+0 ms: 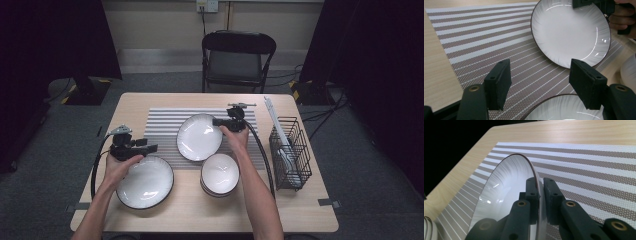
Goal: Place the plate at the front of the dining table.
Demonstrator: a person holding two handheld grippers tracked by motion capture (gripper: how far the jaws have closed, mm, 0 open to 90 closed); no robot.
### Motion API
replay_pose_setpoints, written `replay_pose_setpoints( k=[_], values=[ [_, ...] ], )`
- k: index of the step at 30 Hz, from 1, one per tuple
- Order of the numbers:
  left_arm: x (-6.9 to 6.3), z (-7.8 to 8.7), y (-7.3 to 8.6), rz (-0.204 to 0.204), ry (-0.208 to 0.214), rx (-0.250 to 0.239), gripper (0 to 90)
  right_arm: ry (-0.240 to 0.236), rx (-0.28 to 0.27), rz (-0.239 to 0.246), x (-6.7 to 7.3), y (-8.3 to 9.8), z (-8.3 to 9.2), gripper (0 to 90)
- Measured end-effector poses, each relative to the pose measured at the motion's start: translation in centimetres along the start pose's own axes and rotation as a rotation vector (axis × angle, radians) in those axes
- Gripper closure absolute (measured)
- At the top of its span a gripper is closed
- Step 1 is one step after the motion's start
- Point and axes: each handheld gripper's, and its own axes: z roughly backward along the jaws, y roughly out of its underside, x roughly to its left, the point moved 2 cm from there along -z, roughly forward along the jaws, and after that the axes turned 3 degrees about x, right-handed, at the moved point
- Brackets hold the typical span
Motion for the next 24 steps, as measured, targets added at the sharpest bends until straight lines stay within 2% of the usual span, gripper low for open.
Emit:
replay_pose_setpoints(
  k=[1,4,11,12,13,17,20,24],
  values=[
    [0.0,0.0,0.0,0.000,0.002,0.001,34.0,0.010,0.004,0.013,0.0,0.0,0.0,83.5],
    [-0.1,-0.2,0.0,0.006,0.003,0.003,34.0,0.054,0.033,0.014,-0.3,0.0,-0.2,83.6],
    [0.0,-0.2,0.0,-0.003,0.004,0.005,34.5,0.089,0.065,0.033,-0.7,0.1,-0.4,82.3],
    [0.0,-0.3,0.0,-0.003,0.005,0.007,34.5,0.089,0.068,0.021,-0.8,0.2,-0.4,81.4],
    [-0.1,-0.3,0.0,-0.003,0.005,0.008,34.5,0.082,0.074,-0.010,-1.0,0.2,-0.5,80.9],
    [0.0,-0.2,0.0,-0.006,0.003,0.008,34.4,0.113,0.112,-0.009,-1.5,0.8,-0.8,78.8],
    [0.0,-0.3,0.0,0.001,0.007,0.009,34.4,0.116,0.117,-0.012,-1.8,1.1,-0.8,78.9],
    [-0.1,-0.2,0.0,-0.007,0.003,0.009,34.4,0.152,0.144,0.027,-1.7,1.3,-0.9,75.9]
  ],
)
